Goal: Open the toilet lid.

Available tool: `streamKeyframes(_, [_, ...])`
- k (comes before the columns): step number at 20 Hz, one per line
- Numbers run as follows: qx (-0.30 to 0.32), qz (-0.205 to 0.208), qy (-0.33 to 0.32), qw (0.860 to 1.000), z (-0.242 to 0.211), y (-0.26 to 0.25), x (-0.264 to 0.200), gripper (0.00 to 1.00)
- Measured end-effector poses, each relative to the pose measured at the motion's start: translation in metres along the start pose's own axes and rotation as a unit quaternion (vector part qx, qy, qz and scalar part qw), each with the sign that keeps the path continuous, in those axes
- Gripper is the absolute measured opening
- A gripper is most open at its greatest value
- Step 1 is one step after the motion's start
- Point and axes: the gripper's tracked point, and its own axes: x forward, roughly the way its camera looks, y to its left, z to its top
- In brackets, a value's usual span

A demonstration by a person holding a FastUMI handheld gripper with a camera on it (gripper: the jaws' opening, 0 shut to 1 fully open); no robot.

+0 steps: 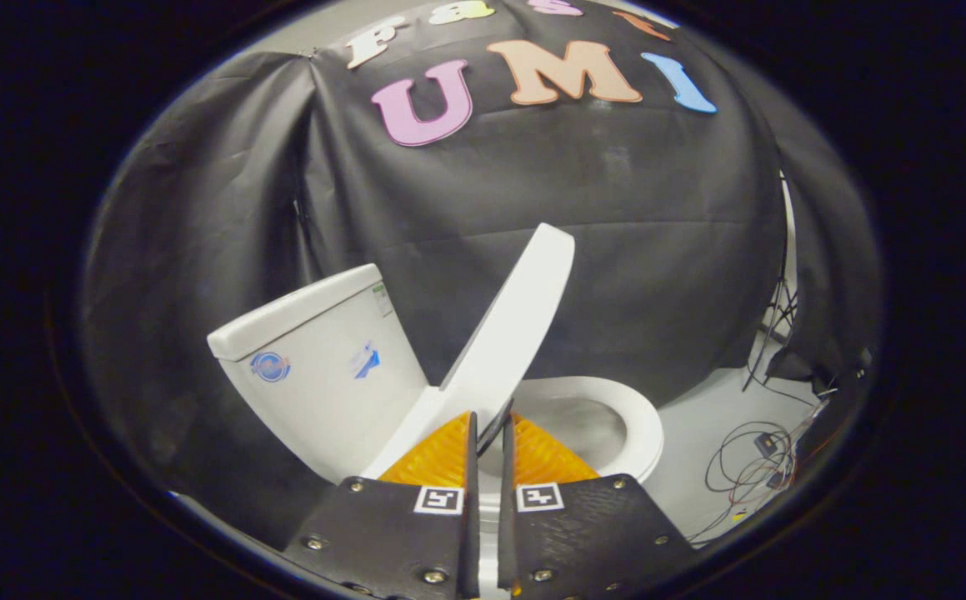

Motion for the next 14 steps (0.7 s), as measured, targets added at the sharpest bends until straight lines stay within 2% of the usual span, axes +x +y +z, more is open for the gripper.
streamKeyframes(14, [-0.016,0.055,-0.033,0.998,0.011,0.005,-0.006,0.09])
